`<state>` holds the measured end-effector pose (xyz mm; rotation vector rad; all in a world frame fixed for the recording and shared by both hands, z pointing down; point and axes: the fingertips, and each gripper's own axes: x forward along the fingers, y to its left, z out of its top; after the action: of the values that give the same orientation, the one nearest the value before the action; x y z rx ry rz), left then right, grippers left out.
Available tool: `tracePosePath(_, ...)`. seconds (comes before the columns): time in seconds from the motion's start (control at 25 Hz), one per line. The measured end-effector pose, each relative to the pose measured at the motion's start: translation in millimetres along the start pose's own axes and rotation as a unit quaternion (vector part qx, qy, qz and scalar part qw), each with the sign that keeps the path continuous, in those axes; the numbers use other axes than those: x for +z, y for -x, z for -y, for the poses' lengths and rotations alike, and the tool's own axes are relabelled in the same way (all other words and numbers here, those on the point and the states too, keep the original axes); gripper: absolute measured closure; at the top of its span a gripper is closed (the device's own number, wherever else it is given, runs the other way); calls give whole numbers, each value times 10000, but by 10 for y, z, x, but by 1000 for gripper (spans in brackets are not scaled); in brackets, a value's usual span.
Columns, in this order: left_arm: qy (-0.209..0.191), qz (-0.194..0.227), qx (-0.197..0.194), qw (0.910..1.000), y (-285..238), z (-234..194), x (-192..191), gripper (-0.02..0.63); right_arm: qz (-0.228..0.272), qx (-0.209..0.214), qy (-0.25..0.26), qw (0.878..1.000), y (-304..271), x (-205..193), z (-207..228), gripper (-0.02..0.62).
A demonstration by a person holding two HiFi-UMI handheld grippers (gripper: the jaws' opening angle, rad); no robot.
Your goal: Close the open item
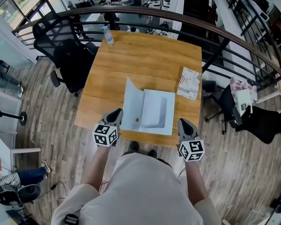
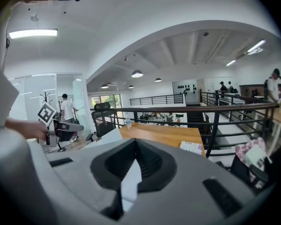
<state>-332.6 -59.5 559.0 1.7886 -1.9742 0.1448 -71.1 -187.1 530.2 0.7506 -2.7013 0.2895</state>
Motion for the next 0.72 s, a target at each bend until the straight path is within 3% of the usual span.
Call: tracePosePath(0.72,-92,-1174,-164,9929,-738,-482,-464,515,-259,-521,-198,9981,28,-205,-95,592)
